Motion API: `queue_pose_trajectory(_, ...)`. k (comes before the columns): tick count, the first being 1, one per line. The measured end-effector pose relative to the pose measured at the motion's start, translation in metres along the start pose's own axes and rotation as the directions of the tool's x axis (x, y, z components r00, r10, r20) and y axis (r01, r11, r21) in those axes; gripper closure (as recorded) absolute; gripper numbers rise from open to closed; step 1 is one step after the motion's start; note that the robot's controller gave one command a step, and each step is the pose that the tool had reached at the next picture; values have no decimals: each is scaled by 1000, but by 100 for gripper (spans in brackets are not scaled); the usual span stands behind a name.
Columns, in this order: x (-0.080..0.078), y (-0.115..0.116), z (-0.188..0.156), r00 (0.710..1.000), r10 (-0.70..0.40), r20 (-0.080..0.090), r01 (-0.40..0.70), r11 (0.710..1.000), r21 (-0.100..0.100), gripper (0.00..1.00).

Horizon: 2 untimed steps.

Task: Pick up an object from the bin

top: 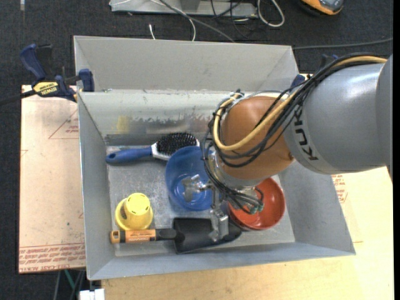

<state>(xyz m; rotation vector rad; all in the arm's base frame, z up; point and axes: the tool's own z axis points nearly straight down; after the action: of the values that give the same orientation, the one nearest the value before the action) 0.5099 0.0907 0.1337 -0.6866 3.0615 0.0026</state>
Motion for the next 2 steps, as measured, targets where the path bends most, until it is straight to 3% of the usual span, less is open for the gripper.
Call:
queue_pose_trajectory(1,17,4,-13,990,-139,-1,139,990,-1,0)
queue_pose_trajectory(2,18,28,11,1000,-11,-6,11,1000,-3,0)
